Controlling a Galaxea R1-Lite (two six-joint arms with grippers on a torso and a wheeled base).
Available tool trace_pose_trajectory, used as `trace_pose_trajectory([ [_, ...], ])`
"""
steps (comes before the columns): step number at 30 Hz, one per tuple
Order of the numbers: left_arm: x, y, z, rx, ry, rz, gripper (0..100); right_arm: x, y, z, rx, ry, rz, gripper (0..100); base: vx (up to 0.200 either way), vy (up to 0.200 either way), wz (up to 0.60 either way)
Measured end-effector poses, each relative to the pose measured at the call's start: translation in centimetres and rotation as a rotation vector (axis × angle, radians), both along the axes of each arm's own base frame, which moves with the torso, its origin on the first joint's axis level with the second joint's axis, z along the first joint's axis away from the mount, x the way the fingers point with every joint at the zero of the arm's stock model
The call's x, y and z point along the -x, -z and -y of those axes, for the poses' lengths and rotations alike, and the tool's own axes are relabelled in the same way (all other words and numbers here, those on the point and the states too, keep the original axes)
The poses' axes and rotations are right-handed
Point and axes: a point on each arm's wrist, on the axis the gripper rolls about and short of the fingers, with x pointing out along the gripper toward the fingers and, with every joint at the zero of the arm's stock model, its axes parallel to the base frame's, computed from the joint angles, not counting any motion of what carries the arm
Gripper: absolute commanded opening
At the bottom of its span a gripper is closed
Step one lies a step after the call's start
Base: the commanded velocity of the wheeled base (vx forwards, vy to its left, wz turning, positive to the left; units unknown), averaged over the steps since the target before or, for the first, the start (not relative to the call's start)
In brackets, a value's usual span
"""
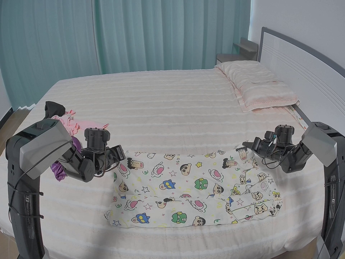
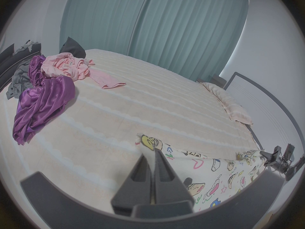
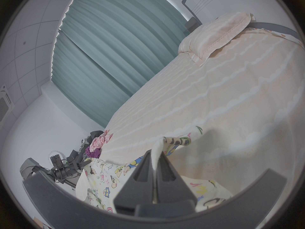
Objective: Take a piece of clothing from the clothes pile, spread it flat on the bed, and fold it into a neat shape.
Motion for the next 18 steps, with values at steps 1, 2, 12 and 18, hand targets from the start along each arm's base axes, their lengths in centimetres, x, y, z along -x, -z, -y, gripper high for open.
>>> trace_pose_trajectory([
  [1, 0.1, 0.0, 0.0, -0.001, 0.001, -0.001, 0, 0.2, 0.0, 0.1, 0.0, -0.001, -0.002, 0, 0.0, 0.0, 0.0],
  [2, 0.2, 0.0, 0.0, -0.002, 0.001, -0.005, 0, 0.4, 0.0, 0.2, -0.002, -0.004, -0.004, 0, 0.0, 0.0, 0.0],
  [12, 2.8, 0.1, -0.4, -0.003, 0.062, -0.025, 0, 3.1, 0.4, 0.6, -0.003, -0.042, 0.003, 0, 0.0, 0.0, 0.0],
  [18, 4.7, 0.6, -0.7, -0.039, 0.093, -0.02, 0, 5.2, 1.0, 1.1, 0.033, -0.092, -0.021, 0, 0.0, 0.0, 0.0],
])
